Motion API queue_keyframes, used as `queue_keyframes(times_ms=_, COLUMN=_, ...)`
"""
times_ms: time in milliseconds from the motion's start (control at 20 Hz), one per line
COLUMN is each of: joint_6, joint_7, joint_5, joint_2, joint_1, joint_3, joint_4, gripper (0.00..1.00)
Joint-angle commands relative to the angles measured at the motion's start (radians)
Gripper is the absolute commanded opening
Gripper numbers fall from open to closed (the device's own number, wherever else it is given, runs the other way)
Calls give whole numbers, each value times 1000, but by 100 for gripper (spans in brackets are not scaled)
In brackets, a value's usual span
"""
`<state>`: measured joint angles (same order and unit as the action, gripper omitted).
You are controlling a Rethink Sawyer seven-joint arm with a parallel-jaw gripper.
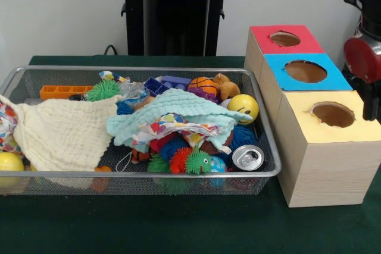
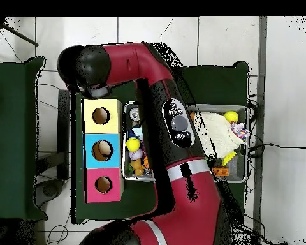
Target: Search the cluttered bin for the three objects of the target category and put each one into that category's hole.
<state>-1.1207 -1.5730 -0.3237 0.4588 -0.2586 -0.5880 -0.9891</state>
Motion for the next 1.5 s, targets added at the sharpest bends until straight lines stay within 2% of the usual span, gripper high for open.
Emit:
queue_keyframes(times_ms=50, joint_6=-76, joint_7=-42, joint_5=-33, joint_2=-64, joint_1=-35, joint_3=82, joint_4=87, gripper=100)
queue_keyframes(times_ms=300, joint_6=4, joint_7=-29, joint_5=2, joint_2=62, joint_1=-91, joint_3=85, joint_4=-111, gripper=100)
queue_keyframes(times_ms=400, joint_6=0, joint_7=-47, joint_5=2, joint_2=71, joint_1=-104, joint_3=99, joint_4=-146, gripper=100)
queue_keyframes(times_ms=500, joint_6=-14, joint_7=-31, joint_5=-7, joint_2=7, joint_1=-110, joint_3=97, joint_4=-112, gripper=100)
queue_keyframes(times_ms=600, joint_6=-25, joint_7=-36, joint_5=-17, joint_2=-60, joint_1=-105, joint_3=100, joint_4=-38, gripper=100)
queue_keyframes(times_ms=700, joint_6=-32, joint_7=-31, joint_5=-36, joint_2=-94, joint_1=-91, joint_3=100, joint_4=63, gripper=100)
queue_keyframes(times_ms=750, joint_6=-88, joint_7=-26, joint_5=-39, joint_2=-108, joint_1=-77, joint_3=99, joint_4=132, gripper=100)
queue_keyframes(times_ms=850, joint_6=-172, joint_7=-25, joint_5=-38, joint_2=-129, joint_1=-60, joint_3=99, joint_4=221, gripper=100)
queue_keyframes(times_ms=950, joint_6=-184, joint_7=-23, joint_5=-40, joint_2=-134, joint_1=-52, joint_3=102, joint_4=242, gripper=100)
queue_keyframes(times_ms=1300, joint_6=-56, joint_7=-69, joint_5=-21, joint_2=-118, joint_1=-44, joint_3=127, joint_4=119, gripper=100)
queue_keyframes(times_ms=1500, joint_6=-34, joint_7=-90, joint_5=-13, joint_2=-135, joint_1=-42, joint_3=134, joint_4=114, gripper=100)
